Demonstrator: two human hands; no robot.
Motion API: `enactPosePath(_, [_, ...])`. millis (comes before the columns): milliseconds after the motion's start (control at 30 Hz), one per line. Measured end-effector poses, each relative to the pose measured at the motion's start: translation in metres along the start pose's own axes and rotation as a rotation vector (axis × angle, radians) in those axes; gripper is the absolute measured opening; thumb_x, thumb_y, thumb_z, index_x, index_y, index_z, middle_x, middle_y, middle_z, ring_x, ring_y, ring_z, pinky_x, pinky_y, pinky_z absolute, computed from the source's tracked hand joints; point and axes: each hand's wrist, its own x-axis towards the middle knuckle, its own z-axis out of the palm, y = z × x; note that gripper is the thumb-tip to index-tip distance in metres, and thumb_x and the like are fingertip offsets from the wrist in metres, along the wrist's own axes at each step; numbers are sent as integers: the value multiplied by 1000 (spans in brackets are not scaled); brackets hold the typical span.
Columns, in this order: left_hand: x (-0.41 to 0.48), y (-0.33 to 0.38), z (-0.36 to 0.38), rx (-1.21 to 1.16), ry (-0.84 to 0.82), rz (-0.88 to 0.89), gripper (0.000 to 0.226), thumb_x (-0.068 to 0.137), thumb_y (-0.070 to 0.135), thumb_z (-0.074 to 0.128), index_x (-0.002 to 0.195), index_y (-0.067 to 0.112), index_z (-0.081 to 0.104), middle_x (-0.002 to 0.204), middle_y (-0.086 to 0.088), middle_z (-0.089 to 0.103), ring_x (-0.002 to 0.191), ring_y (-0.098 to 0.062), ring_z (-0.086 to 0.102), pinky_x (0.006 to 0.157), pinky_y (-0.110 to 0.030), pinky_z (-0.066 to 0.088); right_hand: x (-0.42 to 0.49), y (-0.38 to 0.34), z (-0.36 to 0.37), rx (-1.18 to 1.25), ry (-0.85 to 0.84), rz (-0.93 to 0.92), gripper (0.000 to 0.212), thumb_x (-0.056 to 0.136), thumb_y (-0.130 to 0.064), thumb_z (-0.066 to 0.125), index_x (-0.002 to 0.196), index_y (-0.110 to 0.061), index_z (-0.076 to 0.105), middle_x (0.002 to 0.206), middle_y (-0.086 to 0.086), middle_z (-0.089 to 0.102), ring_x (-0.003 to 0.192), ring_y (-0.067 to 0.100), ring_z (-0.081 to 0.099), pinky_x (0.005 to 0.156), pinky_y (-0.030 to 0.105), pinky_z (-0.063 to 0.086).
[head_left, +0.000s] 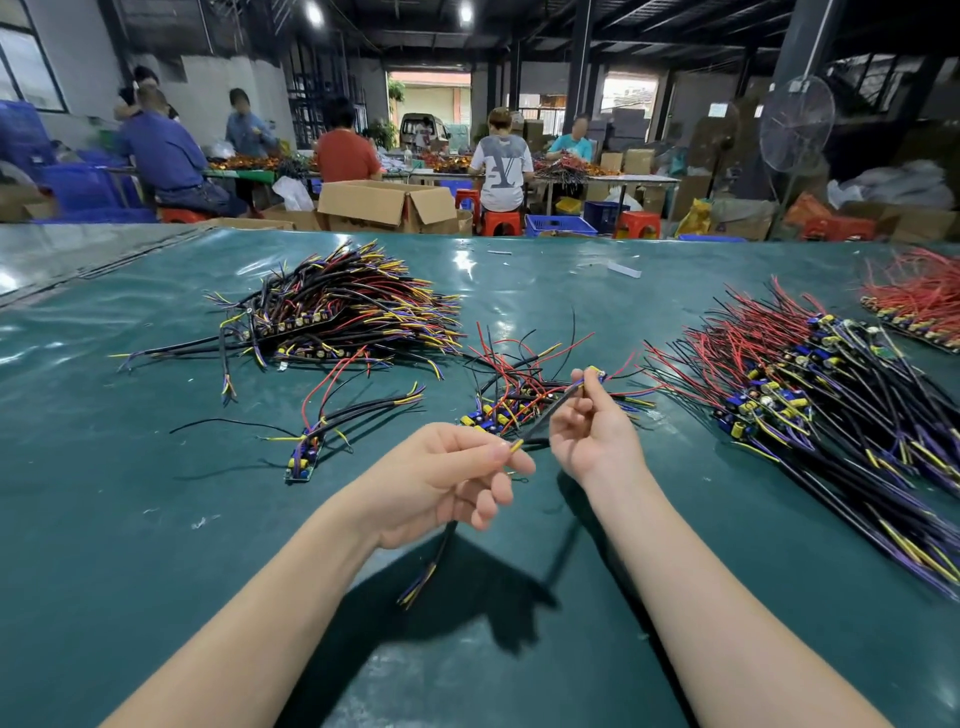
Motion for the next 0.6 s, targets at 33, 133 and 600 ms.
enactPosePath(33, [0,0,-2,-4,11,7,25,73,24,54,68,15,76,50,3,62,37,-2,53,40,-14,45,0,0,1,-6,-5,7,27,93,-19,51,69,-7,55,33,-8,42,23,1,35,28,9,24])
enactPosePath(133, [-3,-2,-12,53,-26,-46,22,75,24,55,73,12,74,57,1,65,43,-5,58,45,-17,49,-1,-3,-2,-44,-4,4,27,93,-23,52,69,-10,55,33,-10,41,24,1,35,28,9,23])
enactPosePath(600, [8,-7,-41,-219,383,4,13,86,19,54,89,10,62,70,0,70,56,-6,65,52,-18,54,-34,19,10,-1170,-483,293,32,93,-15,49,61,-12,50,41,-5,47,32,5,44,34,9,31])
